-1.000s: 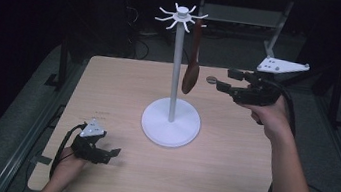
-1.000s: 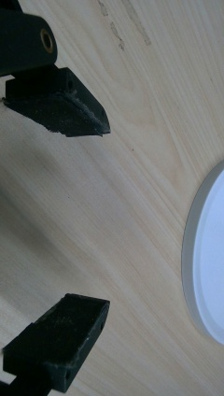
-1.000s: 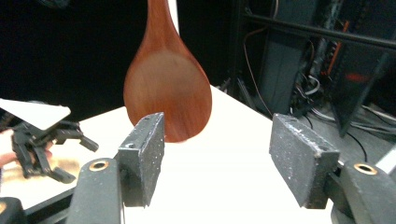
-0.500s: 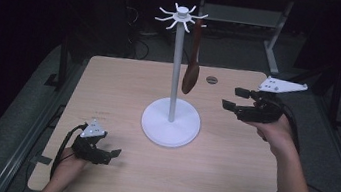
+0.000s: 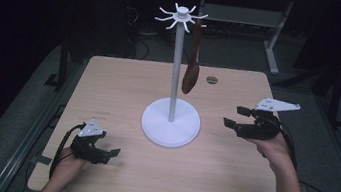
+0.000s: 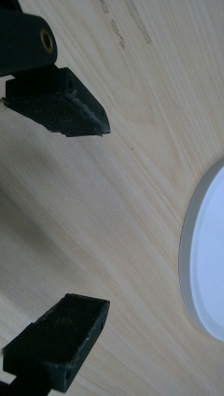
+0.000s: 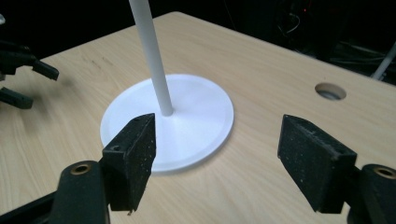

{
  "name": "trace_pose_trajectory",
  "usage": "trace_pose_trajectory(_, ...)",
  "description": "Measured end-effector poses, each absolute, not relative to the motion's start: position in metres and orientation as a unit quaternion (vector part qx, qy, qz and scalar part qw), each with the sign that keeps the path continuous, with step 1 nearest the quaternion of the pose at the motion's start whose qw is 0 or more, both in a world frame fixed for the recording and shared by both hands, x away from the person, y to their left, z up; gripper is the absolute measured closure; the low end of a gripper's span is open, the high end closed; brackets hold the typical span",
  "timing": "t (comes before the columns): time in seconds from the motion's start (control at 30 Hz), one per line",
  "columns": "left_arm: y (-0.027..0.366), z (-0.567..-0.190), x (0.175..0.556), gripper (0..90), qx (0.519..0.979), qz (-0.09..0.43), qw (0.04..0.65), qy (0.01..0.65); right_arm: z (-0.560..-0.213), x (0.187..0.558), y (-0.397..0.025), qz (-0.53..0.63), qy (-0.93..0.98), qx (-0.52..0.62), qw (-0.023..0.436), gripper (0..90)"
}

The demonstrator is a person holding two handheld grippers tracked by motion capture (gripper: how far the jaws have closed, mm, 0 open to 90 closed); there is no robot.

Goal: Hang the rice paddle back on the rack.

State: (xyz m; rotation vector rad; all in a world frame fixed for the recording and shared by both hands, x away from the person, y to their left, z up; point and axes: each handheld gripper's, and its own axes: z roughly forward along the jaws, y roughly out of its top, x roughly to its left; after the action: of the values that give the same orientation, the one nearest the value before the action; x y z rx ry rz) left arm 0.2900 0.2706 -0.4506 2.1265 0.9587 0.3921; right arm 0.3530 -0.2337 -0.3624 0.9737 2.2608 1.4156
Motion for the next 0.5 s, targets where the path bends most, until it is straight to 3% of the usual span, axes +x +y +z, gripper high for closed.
trace_pose_trajectory(0.5, 0.271, -0.451, 0.289, 13.1, 0.833, 0.156, 0.377, 0.375, -0.402, 0.333, -0.247, 0.475, 0.786, 0.365, 0.153, 25.3)
